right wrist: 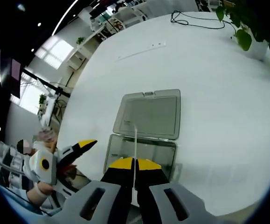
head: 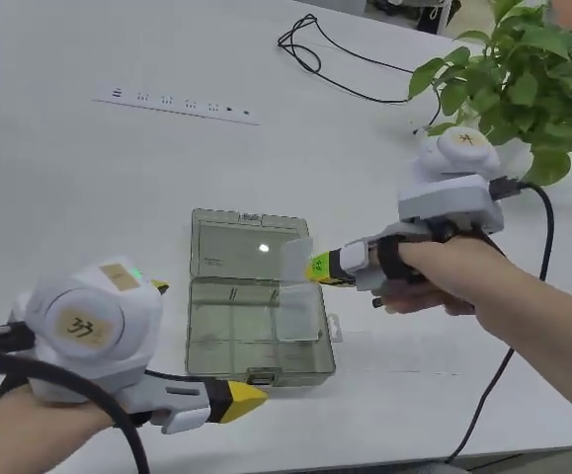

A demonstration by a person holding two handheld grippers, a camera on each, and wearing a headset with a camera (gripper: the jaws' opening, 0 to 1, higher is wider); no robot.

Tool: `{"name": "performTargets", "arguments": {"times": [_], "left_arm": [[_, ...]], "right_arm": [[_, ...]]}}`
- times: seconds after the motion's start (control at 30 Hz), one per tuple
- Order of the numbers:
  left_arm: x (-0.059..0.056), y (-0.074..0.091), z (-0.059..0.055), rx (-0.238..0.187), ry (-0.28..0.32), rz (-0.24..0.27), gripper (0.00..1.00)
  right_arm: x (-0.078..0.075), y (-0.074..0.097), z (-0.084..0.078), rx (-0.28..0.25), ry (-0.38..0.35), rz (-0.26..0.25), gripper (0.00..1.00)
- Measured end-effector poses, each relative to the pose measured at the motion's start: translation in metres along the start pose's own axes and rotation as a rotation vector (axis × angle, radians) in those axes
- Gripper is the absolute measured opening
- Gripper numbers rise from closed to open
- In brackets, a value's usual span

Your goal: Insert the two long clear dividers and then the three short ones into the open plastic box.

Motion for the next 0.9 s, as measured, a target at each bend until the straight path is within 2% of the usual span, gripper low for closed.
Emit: {"name": "performTargets", "arguments": {"times": [0.13,0.2,0.37,0.5,0.6,0.7,0.8,0.9], "left_arm": [[0.0,0.0,-0.002,-0.006,0.003,-0.001,1.0],[0.0,0.0,-0.003,-0.009,0.005,-0.001,1.0],[-0.001,0.0,-0.005,-0.011,0.012,-0.002,1.0],[-0.002,0.0,-0.007,-0.013,0.016,-0.007,1.0],[-0.002,0.0,-0.008,-0.014,0.018,-0.007,1.0],[-0.002,0.0,-0.008,-0.016,0.019,-0.006,1.0],[-0.001,0.0,-0.009,-0.017,0.022,-0.003,1.0],[0.0,0.001,-0.009,-0.02,0.028,0.001,1.0]], "right_arm": [[0.001,-0.001,-0.003,0.046,-0.009,-0.02,0.02],[-0.004,-0.003,-0.003,0.076,-0.017,-0.026,0.02],[-0.011,-0.01,0.003,0.116,-0.049,-0.034,0.02],[-0.012,-0.015,0.004,0.173,-0.058,-0.054,0.02],[-0.014,-0.02,0.008,0.193,-0.058,-0.062,0.02],[-0.009,-0.023,0.004,0.224,-0.063,-0.071,0.02],[-0.01,-0.025,0.004,0.252,-0.042,-0.101,0.02],[-0.013,-0.028,0.004,0.258,-0.051,-0.103,0.02]]}}
Point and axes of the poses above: the centre of the closed fingertips' face, and the gripper's own axes: y roughly backward along the fingers, x roughly to its left, z roughly out of its top, the point moved 8 cm from there along y, roughly backward along the fingers, and after that the axes turned 5 degrees about -z, right-handed, at the moved point
